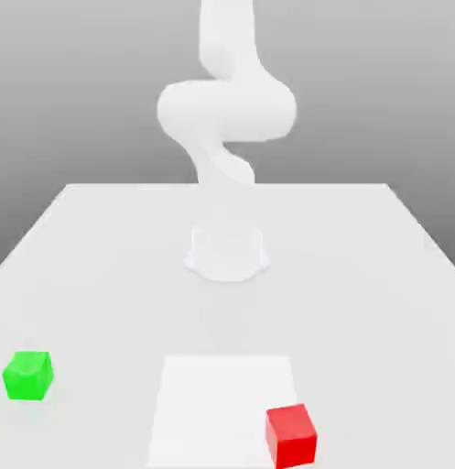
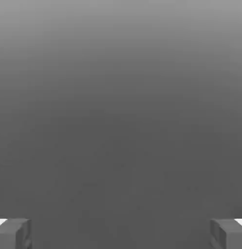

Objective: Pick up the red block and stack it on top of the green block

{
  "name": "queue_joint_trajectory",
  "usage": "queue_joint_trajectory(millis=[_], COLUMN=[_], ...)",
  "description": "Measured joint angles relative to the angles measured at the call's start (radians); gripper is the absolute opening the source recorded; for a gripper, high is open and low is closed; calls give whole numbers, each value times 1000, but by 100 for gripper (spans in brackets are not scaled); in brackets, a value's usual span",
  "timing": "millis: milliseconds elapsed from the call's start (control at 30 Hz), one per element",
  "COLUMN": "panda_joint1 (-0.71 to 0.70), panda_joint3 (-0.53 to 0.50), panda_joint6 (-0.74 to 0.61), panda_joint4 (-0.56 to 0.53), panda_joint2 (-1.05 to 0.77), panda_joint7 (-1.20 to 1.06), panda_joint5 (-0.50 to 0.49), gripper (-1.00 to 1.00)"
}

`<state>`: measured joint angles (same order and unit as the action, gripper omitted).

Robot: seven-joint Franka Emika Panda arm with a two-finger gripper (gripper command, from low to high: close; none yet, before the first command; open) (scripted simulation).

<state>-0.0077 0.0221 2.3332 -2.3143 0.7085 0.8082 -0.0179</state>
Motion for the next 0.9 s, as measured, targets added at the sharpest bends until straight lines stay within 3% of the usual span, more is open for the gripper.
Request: queue_joint_trajectory(millis=[500,900], panda_joint1=[-8,25], panda_joint3=[85,112], panda_joint6=[199,389], panda_joint4=[-85,-137], panda_joint2=[-552,-977], panda_joint7=[39,5], panda_joint5=[-93,-73], gripper=[0,0])
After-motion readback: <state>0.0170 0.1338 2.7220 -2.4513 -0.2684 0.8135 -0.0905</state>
